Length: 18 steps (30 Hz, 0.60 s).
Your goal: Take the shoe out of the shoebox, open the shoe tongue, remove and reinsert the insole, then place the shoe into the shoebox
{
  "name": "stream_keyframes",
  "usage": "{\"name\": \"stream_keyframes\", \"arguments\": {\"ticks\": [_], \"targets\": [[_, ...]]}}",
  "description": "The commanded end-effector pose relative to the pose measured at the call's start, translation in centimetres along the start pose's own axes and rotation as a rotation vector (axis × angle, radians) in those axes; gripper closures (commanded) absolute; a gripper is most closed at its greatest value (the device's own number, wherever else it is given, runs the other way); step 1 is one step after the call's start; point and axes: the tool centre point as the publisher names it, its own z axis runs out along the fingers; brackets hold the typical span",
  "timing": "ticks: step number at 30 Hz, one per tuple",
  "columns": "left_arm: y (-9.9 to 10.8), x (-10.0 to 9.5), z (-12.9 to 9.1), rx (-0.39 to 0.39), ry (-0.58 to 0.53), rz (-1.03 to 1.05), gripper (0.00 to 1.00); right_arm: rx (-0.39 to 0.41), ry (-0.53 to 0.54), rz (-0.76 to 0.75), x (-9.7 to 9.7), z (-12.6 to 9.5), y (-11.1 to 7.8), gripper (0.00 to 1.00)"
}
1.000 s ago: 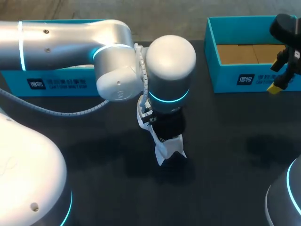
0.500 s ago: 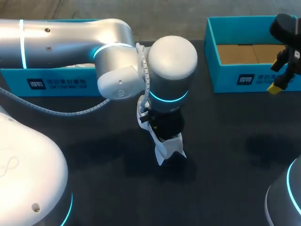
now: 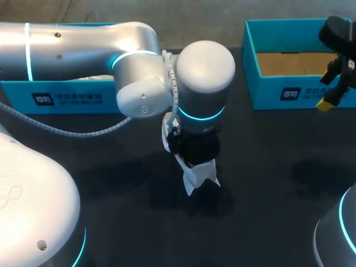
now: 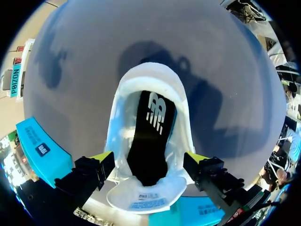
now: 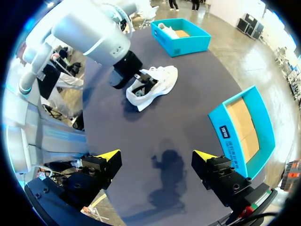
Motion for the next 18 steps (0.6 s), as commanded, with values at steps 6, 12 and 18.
{"name": "stream_keyframes", "arguments": {"ticks": [6, 12, 18], "targets": [[0.8, 0.8, -1.2, 0.001, 0.007, 0.019, 0.0, 0.006, 0.003, 0.002, -0.2, 0.0, 0.2, 0.0], [1.5, 0.7, -1.5, 0.001, 0.007, 0.012, 0.0, 0.006, 0.003, 0.002, -0.2, 0.0, 0.2, 0.0], [2.2, 0.6, -2.3, 0.0, 0.0, 0.006, 0.0, 0.006, 0.003, 0.002, -0.2, 0.0, 0.2, 0.0]]}}
